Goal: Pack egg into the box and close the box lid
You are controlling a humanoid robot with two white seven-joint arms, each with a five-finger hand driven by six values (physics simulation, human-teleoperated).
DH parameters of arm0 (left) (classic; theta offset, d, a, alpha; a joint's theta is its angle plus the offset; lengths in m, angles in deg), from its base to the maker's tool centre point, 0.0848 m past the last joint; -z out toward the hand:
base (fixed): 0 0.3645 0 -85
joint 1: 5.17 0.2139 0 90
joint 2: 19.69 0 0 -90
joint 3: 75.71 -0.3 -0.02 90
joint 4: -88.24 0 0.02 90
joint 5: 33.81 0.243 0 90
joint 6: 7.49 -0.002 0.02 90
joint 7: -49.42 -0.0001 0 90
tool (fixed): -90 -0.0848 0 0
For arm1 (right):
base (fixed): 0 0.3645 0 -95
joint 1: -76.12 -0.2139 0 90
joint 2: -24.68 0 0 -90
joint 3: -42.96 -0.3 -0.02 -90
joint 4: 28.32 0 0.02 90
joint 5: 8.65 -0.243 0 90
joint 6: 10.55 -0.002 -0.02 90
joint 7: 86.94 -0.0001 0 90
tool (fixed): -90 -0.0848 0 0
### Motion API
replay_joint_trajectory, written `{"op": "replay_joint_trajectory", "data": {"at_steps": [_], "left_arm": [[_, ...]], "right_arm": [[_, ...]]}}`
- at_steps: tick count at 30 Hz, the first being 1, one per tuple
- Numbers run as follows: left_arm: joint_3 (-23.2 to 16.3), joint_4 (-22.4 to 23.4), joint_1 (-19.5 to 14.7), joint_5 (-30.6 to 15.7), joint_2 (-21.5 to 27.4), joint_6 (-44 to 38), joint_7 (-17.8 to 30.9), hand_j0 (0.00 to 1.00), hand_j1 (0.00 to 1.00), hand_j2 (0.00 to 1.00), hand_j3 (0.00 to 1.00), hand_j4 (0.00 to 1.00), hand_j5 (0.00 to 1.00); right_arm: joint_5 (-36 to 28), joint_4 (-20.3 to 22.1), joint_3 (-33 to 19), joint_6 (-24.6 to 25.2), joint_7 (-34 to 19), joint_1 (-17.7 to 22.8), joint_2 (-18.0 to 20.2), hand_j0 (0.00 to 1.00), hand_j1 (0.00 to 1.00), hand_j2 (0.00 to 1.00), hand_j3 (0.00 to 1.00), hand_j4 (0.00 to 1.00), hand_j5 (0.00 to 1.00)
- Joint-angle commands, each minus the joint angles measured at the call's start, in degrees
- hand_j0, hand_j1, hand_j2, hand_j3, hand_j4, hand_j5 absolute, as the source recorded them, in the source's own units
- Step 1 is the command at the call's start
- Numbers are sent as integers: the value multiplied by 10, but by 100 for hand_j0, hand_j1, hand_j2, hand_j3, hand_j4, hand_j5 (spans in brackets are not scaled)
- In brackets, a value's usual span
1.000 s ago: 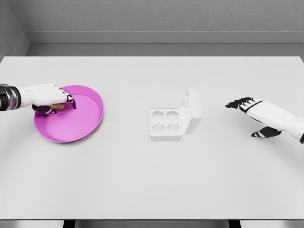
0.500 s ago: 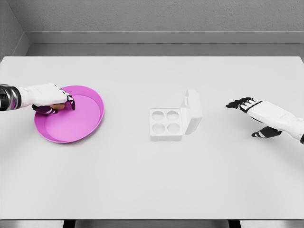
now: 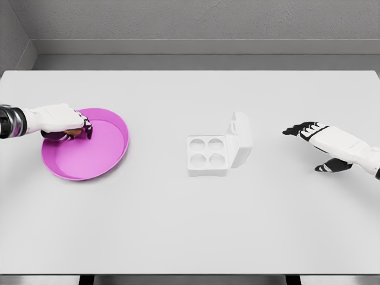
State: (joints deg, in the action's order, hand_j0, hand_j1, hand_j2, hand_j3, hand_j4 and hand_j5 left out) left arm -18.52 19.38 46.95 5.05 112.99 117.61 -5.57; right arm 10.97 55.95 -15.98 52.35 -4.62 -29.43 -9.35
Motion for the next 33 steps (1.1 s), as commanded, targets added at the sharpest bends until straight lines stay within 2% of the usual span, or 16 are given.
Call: {"op": "replay_joint_trajectory", "data": {"at_steps": [1, 15, 33], "left_arm": [[0, 0, 0, -2, 0, -1, 0, 52, 52, 52, 52, 52, 52], [6, -27, -1, -5, 5, -1, 0, 49, 49, 49, 49, 49, 49], [6, -30, 6, -5, 0, -1, 0, 50, 50, 50, 50, 50, 50]], "right_arm": [[-3, 0, 0, 0, 0, 0, 1, 100, 100, 100, 100, 100, 100], [-3, 0, 0, 0, 0, 0, 6, 100, 100, 100, 100, 100, 100], [-3, 0, 0, 0, 0, 0, 6, 100, 100, 100, 100, 100, 100]]}}
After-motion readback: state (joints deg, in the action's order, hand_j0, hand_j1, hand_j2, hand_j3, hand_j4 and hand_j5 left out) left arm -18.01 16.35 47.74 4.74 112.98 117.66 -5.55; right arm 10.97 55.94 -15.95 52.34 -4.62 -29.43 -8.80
